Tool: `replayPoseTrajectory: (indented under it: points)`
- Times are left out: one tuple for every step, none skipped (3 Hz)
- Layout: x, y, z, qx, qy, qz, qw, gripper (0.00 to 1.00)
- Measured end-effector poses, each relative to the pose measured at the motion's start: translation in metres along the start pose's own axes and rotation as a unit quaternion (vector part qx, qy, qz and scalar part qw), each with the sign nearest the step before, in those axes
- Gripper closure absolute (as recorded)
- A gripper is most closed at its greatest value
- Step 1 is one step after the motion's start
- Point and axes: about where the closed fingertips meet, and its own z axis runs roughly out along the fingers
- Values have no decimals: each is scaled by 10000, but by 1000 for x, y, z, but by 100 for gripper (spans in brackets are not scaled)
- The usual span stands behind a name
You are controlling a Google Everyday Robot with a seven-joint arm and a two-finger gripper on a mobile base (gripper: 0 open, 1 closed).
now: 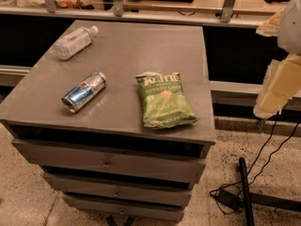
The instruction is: Move blue plastic bottle near redbull can
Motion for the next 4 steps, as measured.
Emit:
replayPoseTrajectory:
  points:
    - [0, 0, 0, 1, 0, 0, 10000, 0]
    - [-12, -5, 6, -95, -233, -25, 9997, 0]
    - [-75, -30, 31, -511, -1248, -196, 9907, 0]
    - [-154, -49, 53, -788, -2166, -145, 9730, 0]
